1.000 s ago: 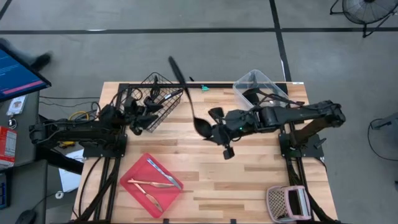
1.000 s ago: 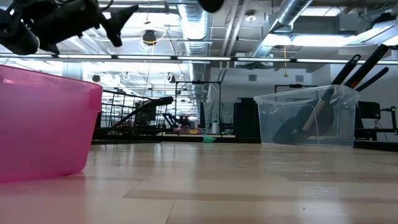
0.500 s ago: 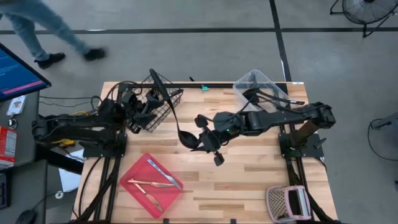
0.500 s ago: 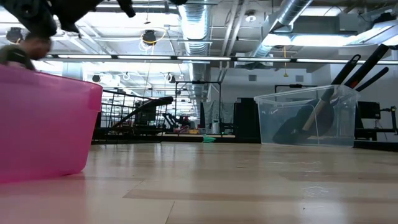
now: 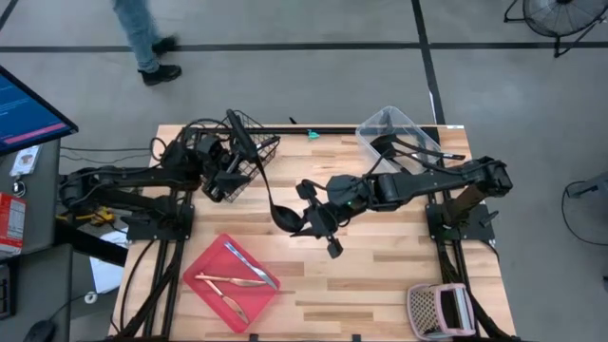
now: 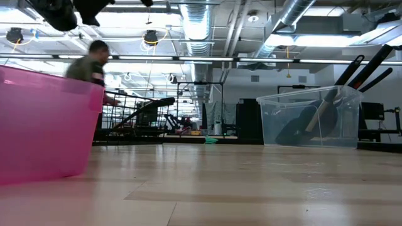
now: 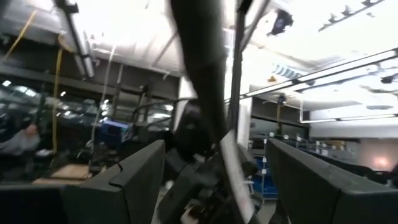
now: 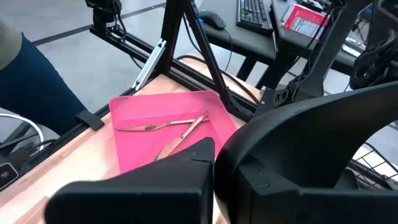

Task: Pick & Place Kitchen Items
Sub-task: Put the black serving spoon into the wire basket

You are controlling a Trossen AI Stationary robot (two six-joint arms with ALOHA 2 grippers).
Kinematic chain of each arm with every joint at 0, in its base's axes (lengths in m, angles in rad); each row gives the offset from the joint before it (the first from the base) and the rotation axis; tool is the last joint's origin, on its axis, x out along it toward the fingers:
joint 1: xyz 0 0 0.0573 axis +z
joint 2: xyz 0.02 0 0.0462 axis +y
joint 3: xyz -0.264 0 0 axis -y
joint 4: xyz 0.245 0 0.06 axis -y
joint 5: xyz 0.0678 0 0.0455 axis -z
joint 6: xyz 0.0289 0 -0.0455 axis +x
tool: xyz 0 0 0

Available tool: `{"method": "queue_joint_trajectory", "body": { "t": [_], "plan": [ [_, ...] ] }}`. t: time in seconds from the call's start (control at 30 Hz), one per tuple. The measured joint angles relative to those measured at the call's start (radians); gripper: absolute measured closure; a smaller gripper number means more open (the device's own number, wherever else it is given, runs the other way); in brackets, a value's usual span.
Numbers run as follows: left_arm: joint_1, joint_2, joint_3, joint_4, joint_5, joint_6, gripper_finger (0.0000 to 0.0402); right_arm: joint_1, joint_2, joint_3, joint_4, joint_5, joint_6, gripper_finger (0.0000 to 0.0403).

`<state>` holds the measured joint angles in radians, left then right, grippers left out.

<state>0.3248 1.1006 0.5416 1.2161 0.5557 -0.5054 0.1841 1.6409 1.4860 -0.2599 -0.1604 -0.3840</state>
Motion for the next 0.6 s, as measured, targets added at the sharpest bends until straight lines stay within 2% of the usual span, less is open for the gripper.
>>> {"method": "queue_joint_trajectory", "body": {
  "t": [0.23,0.6],
  "plan": [
    [0.000,0.003,0.035,0.002,0.029,-0.007,0.0139,0.000,0.000,0.000,0.005,0.000,0.000,0.0387],
    [-0.012,0.092,0.077,0.008,0.043,-0.024,0.0139,0.000,0.000,0.000,0.006,0.000,0.009,0.0384]
  ]
}}
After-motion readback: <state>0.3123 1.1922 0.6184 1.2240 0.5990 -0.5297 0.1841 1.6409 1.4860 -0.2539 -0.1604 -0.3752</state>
